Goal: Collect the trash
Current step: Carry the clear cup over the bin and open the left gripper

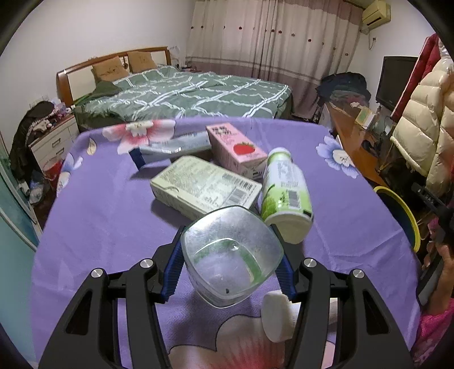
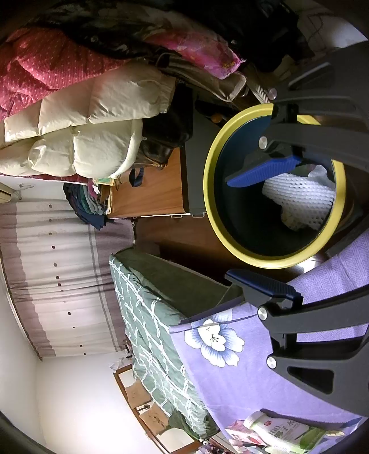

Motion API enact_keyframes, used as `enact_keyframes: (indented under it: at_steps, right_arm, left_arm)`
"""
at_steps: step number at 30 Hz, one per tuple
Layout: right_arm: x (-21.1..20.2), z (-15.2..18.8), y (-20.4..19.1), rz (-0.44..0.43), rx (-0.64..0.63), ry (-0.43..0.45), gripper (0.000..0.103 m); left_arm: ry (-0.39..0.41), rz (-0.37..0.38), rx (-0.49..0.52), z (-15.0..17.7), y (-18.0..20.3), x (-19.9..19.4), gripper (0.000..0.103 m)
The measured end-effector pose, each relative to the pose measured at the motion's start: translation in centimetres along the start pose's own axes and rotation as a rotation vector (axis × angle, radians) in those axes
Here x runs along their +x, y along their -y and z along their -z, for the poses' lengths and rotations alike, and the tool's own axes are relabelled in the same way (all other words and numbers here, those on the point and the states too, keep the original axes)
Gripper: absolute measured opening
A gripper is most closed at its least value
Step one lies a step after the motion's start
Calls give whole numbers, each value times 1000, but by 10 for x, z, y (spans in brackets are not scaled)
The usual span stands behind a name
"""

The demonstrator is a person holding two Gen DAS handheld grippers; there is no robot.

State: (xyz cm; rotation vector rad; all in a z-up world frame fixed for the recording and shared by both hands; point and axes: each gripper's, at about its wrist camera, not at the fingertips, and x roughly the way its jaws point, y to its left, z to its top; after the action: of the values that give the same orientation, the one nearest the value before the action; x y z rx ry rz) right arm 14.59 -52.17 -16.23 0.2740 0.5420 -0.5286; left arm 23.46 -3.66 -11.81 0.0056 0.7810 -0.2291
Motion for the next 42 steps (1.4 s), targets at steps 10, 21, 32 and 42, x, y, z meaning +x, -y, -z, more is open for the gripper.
enact_keyframes:
  at_steps: [10,21,32,42]
  right_arm:
    - [-23,-5,21,-76,3,21,60]
    - [-46,-6,92,-45,-7,43,60]
    - [-44,5,154,-13,38,14,61]
    - [-42,12,180,7,72,1,61]
  left_arm:
    - [82,43,54,-29,41,-37,56]
    - [67,199,187,-64,176,-14,56]
    - [-50,357,343,-68,337,52,56]
    - [-131,389,416,-61,414,103,56]
